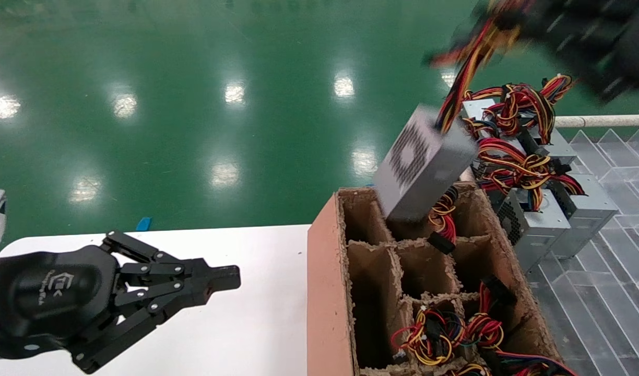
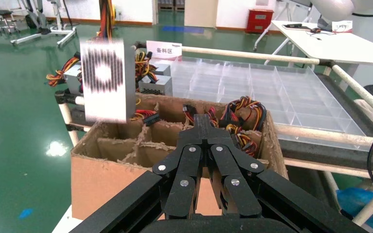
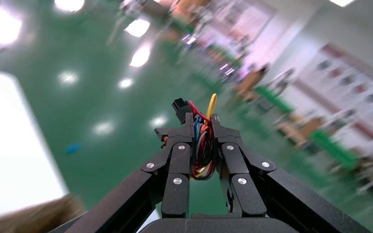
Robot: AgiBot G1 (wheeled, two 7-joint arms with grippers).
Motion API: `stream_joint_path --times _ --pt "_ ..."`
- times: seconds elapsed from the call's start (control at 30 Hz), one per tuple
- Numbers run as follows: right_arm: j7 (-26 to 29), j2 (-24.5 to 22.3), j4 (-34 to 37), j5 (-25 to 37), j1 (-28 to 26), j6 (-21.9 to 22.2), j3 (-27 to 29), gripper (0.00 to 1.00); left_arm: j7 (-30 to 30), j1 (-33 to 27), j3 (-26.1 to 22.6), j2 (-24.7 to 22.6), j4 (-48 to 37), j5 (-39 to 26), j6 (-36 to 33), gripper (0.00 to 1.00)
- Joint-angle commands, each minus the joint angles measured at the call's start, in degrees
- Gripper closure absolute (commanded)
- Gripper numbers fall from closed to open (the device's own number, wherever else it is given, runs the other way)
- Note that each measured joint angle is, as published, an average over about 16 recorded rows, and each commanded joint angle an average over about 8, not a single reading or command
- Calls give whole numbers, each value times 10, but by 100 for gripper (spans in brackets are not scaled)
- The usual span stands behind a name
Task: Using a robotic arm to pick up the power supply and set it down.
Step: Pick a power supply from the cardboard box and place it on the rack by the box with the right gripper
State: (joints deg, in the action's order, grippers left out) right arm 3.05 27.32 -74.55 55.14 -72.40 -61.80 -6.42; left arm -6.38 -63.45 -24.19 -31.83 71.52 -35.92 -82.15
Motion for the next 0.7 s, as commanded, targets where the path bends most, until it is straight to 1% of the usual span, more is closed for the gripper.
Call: stream_joint_path --times 0.03,0.2,0.4,0.57,0.7 --pt "-22 -7 -1 -25 18 17 28 100 0 0 0 0 0 0 0 100" --pt "-57 -35 6 -60 74 48 97 100 0 0 0 0 0 0 0 100" --pt "-68 -85 26 -76 144 62 173 100 0 0 0 0 0 0 0 100" --pt "-71 -115 62 -76 212 51 249 100 0 0 0 0 0 0 0 100" --pt "-72 -119 99 -69 275 19 329 100 0 0 0 0 0 0 0 100"
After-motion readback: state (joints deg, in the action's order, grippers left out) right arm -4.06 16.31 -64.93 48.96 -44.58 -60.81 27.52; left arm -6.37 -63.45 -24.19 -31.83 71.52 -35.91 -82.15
